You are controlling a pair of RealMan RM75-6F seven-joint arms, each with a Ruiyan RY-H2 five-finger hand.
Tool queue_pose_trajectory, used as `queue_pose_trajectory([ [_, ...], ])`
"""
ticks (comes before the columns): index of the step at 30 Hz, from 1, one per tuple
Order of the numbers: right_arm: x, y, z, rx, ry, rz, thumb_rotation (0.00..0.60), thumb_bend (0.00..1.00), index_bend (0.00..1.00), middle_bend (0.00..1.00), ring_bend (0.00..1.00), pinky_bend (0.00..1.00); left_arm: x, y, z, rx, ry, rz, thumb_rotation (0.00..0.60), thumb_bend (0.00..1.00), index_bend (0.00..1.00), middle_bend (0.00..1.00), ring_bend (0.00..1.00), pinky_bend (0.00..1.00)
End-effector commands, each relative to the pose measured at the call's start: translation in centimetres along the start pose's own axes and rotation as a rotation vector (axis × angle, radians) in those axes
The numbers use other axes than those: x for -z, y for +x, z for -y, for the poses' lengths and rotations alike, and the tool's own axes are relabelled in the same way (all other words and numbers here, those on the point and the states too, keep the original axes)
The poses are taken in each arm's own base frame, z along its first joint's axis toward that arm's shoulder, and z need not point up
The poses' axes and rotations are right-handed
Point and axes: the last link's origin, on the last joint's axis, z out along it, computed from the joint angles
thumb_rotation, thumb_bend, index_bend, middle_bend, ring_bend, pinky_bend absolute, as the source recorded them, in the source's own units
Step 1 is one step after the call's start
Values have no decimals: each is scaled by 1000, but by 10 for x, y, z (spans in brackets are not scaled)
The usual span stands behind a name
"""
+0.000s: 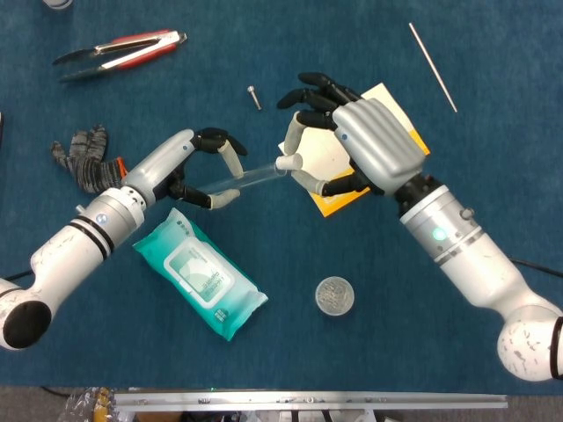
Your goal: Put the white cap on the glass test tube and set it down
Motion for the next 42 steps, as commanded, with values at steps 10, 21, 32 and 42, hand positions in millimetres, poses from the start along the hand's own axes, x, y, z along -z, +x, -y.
queue_pose_trajectory([
  [10, -1, -3, 0, -4, 1, 9, 600, 327, 632, 276, 89, 188, -3, 3, 1, 8, 6, -4, 600, 295, 565, 264, 90, 140],
  [21, -2, -6, -1, -7, -6, 15, 600, 327, 632, 276, 89, 189, -4, 1, 1, 9, 8, 1, 600, 295, 565, 264, 90, 139],
  [32, -3, -8, -3, -13, -7, 21, 600, 328, 632, 276, 89, 189, -6, -2, -1, 3, 2, 8, 600, 295, 565, 264, 90, 140],
  [42, -3, -11, -4, -23, -9, 25, 600, 327, 632, 276, 89, 189, -7, -2, -3, -9, 2, 0, 600, 295, 565, 264, 90, 140],
])
